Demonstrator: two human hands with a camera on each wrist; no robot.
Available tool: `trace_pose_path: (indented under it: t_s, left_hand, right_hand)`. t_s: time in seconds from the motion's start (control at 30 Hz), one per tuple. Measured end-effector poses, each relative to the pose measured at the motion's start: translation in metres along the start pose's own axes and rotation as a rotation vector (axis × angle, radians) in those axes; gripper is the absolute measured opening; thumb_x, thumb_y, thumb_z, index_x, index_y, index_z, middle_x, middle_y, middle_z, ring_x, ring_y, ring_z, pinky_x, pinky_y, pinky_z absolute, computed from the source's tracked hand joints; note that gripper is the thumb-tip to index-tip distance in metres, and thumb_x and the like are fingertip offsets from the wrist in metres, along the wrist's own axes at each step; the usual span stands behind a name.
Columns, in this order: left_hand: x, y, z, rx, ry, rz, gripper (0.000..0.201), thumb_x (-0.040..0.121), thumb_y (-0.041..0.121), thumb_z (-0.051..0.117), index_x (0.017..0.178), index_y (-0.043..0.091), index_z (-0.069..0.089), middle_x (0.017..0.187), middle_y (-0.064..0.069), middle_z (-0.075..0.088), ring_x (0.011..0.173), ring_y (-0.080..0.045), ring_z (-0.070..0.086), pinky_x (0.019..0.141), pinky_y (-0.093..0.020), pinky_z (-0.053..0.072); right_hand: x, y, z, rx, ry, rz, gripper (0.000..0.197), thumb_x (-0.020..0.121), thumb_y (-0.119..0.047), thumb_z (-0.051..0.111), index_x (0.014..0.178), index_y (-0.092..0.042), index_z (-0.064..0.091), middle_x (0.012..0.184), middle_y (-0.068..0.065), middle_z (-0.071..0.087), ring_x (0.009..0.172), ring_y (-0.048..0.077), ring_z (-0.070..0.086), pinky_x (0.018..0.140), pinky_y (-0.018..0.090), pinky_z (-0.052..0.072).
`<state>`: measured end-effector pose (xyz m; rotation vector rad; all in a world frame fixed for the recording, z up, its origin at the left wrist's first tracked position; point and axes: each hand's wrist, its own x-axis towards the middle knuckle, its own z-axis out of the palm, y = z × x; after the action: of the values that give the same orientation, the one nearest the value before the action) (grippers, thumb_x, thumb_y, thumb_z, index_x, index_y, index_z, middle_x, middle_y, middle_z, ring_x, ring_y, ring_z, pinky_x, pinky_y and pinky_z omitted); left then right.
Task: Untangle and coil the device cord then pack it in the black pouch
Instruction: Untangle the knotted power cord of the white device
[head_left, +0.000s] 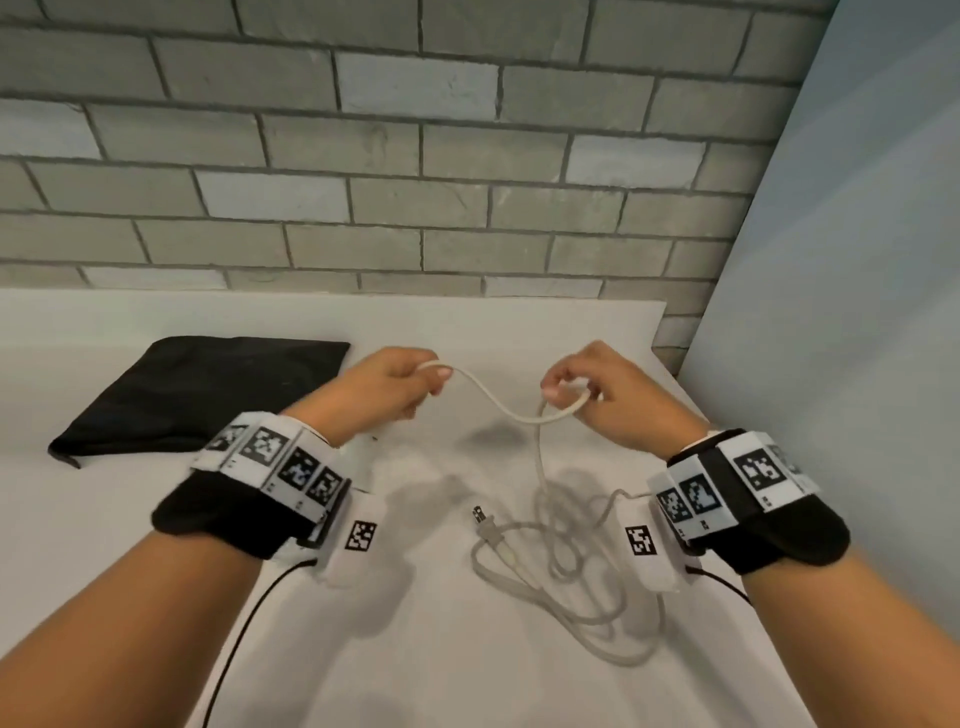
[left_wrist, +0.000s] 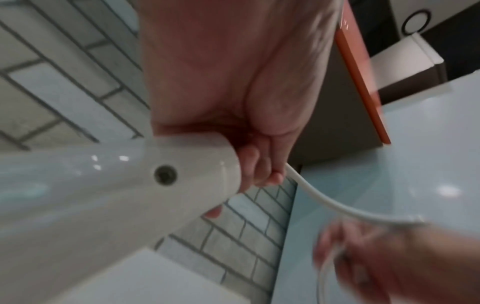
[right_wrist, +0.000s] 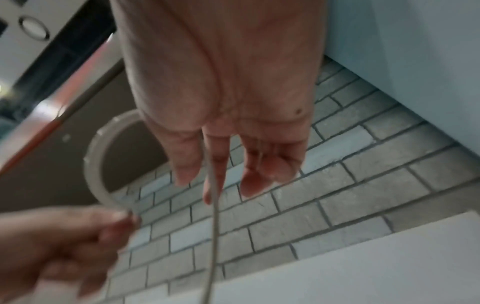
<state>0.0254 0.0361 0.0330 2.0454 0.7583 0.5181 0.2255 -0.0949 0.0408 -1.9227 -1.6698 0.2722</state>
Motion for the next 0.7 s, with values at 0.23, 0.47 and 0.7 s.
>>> trace_pose_path:
  t_s: [0.23,0.47,0.7]
  left_hand:
    - [-0.003,0.011,-0.029,-0.249,0.116,-0.059,0.028,0.090,0.012,0.049,0.063,0.015,0.045,0.045,0.009,0.037,0.040,-0.006,0.033,0.078,-0.035,0.038]
    - [-0.012,0.019,-0.032,-0.206,0.097,-0.006,0.034,0.087,0.025,0.057,0.059,0.013,0.042,0.042,0.004,0.032,0.041,-0.010,0.029,0.070,-0.025,0.053]
    - [-0.015,0.018,-0.044,-0.419,0.028,0.009,0.032,0.095,0.026,0.040,0.072,0.011,0.055,0.043,0.007,0.026,0.039,-0.009,0.025,0.055,-0.022,0.048]
  right_hand:
    - [-0.018,0.021,0.068,-0.277,-0.683,0.291,0.113,0.055,-0.067,0.071,0.143,-0.022,0.015,0.141,0.008,0.035,0.125,0.026,0.042,0.104,0.039,0.038]
    - [-0.027,0.009,0.105,-0.543,-0.825,0.220,0.052,0.066,-0.030,0.075,0.105,-0.005,0.052,0.098,0.009,0.057,0.087,0.026,0.059,0.068,0.032,0.048]
    - [0.016,0.033,0.072,-0.220,-0.267,0.252,0.011,0.083,-0.016,0.058,0.077,-0.012,0.050,0.089,0.012,0.056,0.083,0.029,0.060,0.068,0.028,0.044]
